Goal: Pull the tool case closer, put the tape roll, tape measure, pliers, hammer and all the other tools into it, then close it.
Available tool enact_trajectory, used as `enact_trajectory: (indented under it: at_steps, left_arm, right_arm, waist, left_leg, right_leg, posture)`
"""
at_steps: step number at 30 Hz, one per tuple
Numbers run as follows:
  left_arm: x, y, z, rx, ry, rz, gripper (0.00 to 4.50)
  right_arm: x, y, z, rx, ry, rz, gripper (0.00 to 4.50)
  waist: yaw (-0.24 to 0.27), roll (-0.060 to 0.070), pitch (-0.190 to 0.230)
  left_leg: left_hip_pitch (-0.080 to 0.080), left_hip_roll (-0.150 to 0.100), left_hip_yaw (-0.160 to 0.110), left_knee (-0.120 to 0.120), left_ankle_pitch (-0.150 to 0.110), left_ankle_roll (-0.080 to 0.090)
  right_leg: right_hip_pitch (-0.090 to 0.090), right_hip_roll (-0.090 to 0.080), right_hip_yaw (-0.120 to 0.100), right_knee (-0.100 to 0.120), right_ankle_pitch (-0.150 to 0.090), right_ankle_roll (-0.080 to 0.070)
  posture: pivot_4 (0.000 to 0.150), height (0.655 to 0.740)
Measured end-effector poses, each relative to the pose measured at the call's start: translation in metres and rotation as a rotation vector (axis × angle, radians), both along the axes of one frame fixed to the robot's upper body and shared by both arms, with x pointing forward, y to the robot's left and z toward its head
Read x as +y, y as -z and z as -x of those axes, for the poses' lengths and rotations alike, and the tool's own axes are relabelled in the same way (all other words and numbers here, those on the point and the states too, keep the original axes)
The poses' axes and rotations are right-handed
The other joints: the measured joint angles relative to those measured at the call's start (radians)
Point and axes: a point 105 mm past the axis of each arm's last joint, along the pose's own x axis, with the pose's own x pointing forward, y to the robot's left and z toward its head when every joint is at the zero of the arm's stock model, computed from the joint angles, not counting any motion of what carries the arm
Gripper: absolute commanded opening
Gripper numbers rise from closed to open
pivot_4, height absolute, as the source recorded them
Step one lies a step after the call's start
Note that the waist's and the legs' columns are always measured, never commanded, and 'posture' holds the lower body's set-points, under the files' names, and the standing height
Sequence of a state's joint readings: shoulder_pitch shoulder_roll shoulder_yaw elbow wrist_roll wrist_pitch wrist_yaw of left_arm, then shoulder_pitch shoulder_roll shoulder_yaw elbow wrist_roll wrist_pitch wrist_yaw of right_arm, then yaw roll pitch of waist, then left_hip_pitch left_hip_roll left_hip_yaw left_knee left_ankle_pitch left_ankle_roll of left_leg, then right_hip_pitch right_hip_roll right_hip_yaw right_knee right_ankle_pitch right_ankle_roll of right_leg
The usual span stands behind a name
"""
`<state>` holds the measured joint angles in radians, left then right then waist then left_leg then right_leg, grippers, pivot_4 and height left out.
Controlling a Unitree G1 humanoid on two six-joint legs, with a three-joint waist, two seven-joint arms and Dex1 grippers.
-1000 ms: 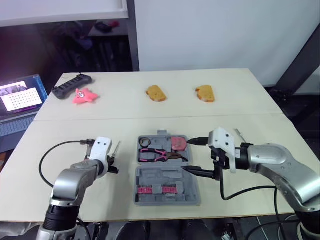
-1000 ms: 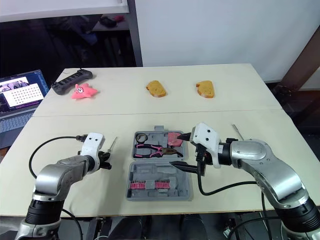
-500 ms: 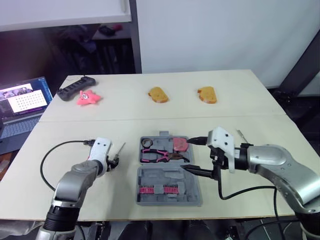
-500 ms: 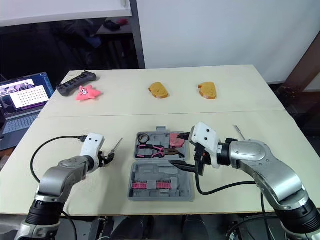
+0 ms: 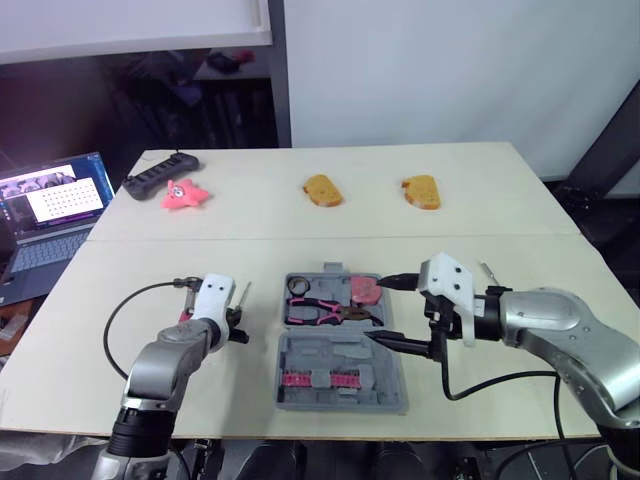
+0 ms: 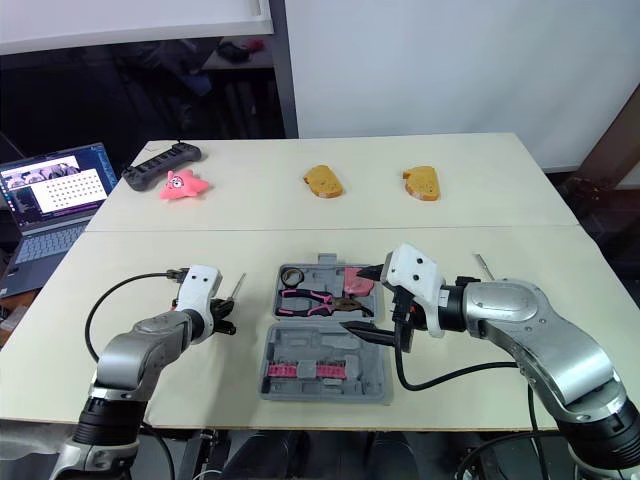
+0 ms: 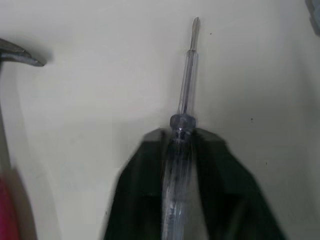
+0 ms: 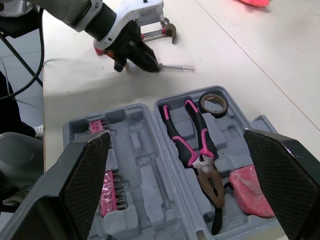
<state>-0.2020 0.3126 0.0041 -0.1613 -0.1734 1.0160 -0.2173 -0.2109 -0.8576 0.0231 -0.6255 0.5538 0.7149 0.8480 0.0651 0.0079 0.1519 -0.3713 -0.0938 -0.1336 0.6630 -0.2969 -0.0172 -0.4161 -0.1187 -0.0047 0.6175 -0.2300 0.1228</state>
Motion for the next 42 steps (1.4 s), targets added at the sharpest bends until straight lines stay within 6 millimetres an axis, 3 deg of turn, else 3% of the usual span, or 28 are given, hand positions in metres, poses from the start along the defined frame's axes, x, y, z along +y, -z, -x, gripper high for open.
enact_trajectory:
  at_steps: [9, 14, 18, 21, 26, 31, 39, 42]
  left_arm:
    - [0.001, -0.003, -0.005, -0.014, 0.014, 0.004, 0.07]
    - [0.010, -0.016, 0.003, 0.008, 0.179, -0.002, 0.07]
    - [0.015, -0.052, 0.017, 0.047, 0.440, -0.030, 0.07]
    - [0.013, -0.089, 0.030, 0.048, 0.647, -0.064, 0.07]
    - [0.000, -0.098, 0.054, 0.139, 0.885, 0.003, 0.07]
    - [-0.007, -0.099, 0.054, 0.132, 0.984, -0.039, 0.07]
    - [-0.056, -0.095, 0.048, 0.078, 1.099, -0.206, 0.07]
    - [-0.078, -0.090, 0.058, 0.113, 1.153, -0.223, 0.07]
  right_arm:
    - [0.000, 0.001, -0.001, -0.005, 0.013, 0.001, 4.50]
    - [0.000, 0.004, -0.002, -0.005, 0.025, 0.009, 4.50]
    - [0.003, 0.006, -0.002, -0.005, 0.021, 0.009, 4.50]
    - [0.002, 0.009, -0.002, -0.003, 0.029, 0.017, 4.50]
    - [0.001, 0.010, -0.004, -0.024, 0.057, 0.019, 4.50]
    - [0.000, 0.017, -0.003, -0.020, 0.080, 0.026, 4.50]
    - [-0.010, 0.027, 0.009, 0.013, 0.075, 0.102, 4.50]
    - [-0.015, 0.025, 0.010, 0.011, 0.075, 0.111, 4.50]
  waist:
    - [0.000, 0.000, 0.000]
    - [-0.012, -0.008, 0.005]
    - [-0.029, -0.020, 0.013]
    - [-0.033, -0.017, 0.016]
    - [-0.032, -0.016, 0.021]
    - [-0.028, -0.017, 0.023]
    - [-0.029, -0.018, 0.024]
    - [-0.029, -0.019, 0.025]
  left_leg:
    - [0.001, 0.000, -0.001, 0.000, 0.000, 0.000]
    - [-0.005, 0.001, 0.000, 0.000, 0.000, 0.000]
    - [-0.010, 0.002, 0.000, 0.000, 0.001, -0.001]
    - [-0.010, 0.001, 0.001, 0.000, 0.000, 0.000]
    - [-0.011, 0.002, 0.001, -0.001, 0.000, 0.000]
    - [-0.011, 0.002, 0.001, 0.000, 0.000, 0.000]
    - [-0.013, 0.002, 0.001, 0.001, 0.000, 0.000]
    - [-0.013, 0.002, 0.001, 0.001, 0.000, 0.000]
  right_leg:
    - [0.001, 0.000, 0.000, 0.000, 0.000, 0.000]
    - [-0.007, 0.001, 0.000, 0.001, 0.000, 0.000]
    - [-0.013, 0.001, 0.000, 0.003, 0.001, -0.002]
    - [-0.013, 0.001, 0.000, 0.000, 0.002, -0.003]
    - [-0.013, 0.001, 0.000, 0.000, 0.001, -0.003]
    - [-0.013, 0.001, 0.000, 0.000, 0.001, -0.003]
    - [-0.014, 0.002, -0.001, 0.000, 0.002, -0.002]
    - [-0.014, 0.002, 0.000, 0.000, 0.002, -0.002]
  posture:
    - [0.150, 0.7219]
    - [0.150, 0.7219]
    - [0.150, 0.7219]
    - [0.150, 0.7219]
    - [0.150, 0.7219]
    - [0.150, 0.7219]
    - [0.150, 0.7219]
    - [0.150, 0.7219]
